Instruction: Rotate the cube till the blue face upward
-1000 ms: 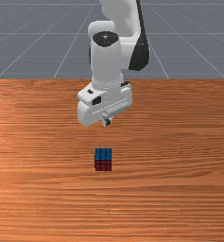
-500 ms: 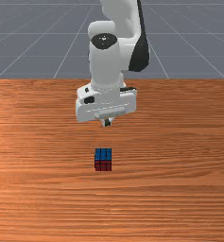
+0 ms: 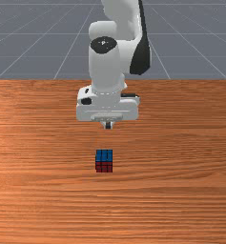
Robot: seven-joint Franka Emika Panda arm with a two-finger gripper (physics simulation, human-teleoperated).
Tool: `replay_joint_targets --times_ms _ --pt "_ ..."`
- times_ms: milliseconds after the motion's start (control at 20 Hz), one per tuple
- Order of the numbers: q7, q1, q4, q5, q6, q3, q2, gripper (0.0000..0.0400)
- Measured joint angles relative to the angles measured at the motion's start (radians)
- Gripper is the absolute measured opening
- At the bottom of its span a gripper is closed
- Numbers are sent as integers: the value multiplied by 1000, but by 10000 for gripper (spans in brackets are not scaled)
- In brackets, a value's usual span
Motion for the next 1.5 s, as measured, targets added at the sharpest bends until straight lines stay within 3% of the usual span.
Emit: replay_joint_targets --times_ms 700,1500 --pt "1 -42 275 36 -23 33 288 0" --pt "11 -10 266 30 -11 50 305 0"
